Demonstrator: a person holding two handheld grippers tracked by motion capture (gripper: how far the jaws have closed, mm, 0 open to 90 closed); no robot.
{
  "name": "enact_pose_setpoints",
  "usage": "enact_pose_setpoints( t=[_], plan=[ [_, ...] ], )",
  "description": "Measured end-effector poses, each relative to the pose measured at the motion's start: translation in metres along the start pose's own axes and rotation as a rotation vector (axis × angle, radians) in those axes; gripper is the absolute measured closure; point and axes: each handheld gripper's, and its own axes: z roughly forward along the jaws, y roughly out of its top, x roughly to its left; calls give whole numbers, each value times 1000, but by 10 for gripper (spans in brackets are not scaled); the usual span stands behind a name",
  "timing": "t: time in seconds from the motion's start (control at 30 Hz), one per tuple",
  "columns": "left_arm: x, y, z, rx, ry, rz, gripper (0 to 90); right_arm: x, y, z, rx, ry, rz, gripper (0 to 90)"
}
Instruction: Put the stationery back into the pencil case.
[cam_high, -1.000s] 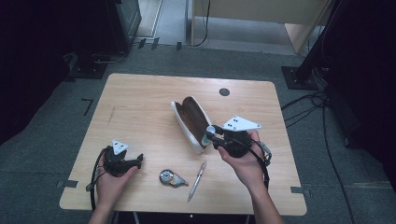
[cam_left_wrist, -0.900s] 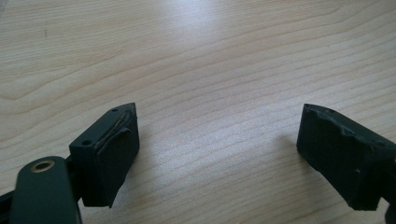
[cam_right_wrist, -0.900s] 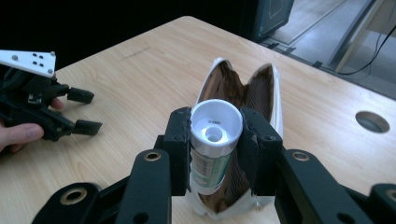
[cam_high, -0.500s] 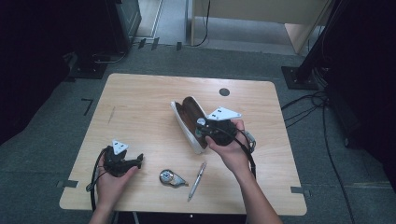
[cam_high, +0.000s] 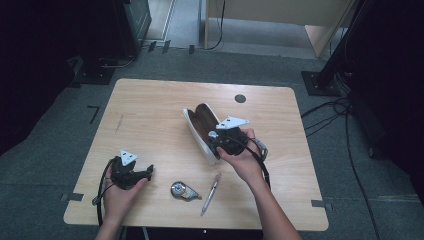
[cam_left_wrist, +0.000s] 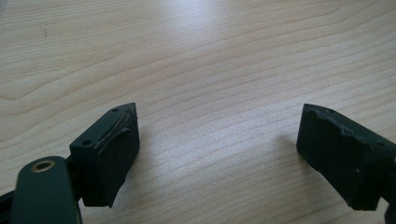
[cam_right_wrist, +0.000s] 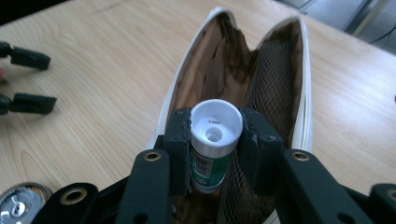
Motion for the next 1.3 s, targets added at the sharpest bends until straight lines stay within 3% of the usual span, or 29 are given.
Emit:
enact_pose_setpoints(
  t=[0.37,0.57,0.9,1.3],
  plan=[
    [0,0,0,-2,0,-2,135,-1,-11,15,95,22,-11,655],
    [0,0,0,-1,-1,0,136,-4,-13,13,61,20,6,625],
    [0,0,0,0,-1,-2,136,-7,-11,6,17,4,21,669],
    [0,0,0,0,-2,0,136,-9,-9,16,11,-2,31,677]
  ],
)
